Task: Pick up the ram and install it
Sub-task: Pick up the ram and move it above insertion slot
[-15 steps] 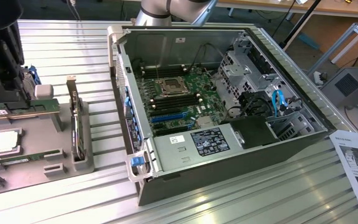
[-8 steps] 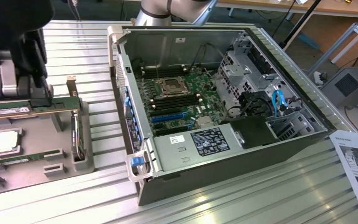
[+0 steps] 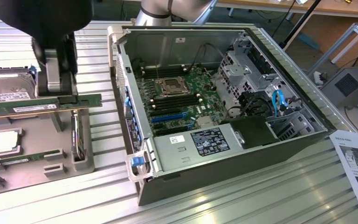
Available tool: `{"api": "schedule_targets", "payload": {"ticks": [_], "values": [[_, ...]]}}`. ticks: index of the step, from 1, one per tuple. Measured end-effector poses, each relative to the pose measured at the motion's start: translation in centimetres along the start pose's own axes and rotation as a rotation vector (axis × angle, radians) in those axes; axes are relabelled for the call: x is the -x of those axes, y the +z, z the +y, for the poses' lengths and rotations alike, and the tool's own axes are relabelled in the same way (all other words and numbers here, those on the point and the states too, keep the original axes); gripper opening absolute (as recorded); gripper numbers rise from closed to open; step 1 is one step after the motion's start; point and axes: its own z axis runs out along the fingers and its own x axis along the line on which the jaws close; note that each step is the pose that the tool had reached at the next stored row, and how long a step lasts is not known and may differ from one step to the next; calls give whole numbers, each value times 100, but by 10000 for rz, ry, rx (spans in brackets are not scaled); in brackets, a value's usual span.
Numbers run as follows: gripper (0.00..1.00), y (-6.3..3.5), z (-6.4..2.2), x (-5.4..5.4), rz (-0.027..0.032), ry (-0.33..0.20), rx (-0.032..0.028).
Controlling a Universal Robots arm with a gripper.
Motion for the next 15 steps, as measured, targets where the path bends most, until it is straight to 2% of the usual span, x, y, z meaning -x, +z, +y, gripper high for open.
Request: {"api": "schedule_targets", "payload": {"ticks": [11,13,15], "values": [[13,-11,-306,10,1,-1,1],[13,-14,-379,13,0,-2,0],[13,-18,-504,17,0,-2,1]]}}
